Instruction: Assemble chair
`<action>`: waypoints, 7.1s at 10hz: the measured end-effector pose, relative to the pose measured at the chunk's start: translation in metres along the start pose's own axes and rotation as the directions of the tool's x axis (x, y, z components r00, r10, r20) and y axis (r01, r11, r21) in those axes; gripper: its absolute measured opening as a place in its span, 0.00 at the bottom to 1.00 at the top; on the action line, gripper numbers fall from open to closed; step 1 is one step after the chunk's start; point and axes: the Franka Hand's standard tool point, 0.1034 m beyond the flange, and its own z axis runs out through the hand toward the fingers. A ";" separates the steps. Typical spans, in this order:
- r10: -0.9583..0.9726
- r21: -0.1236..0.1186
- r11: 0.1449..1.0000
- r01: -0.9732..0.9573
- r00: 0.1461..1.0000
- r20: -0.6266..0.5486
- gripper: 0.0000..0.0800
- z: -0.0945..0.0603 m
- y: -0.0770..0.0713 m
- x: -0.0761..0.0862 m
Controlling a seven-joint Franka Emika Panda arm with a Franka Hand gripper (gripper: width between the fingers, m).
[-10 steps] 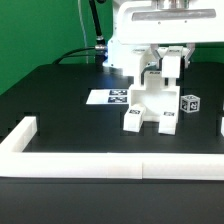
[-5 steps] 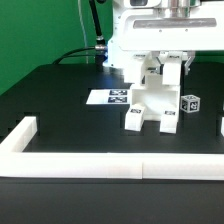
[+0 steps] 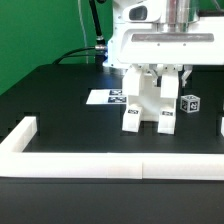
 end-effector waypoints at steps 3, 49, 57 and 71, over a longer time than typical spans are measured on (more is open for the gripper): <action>-0.003 0.001 1.000 0.003 1.000 -0.016 0.36 0.000 0.000 0.003; -0.052 0.034 0.998 0.053 0.998 -0.024 0.81 0.035 -0.145 -0.082; -0.057 0.004 0.998 0.057 0.998 0.002 0.81 0.065 -0.138 -0.091; -0.084 0.023 0.996 0.083 0.996 0.016 0.34 0.016 -0.120 -0.073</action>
Offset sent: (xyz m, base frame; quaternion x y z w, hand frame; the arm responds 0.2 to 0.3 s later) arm 0.0063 0.0008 -0.0087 0.0053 0.0020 -0.0167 0.9998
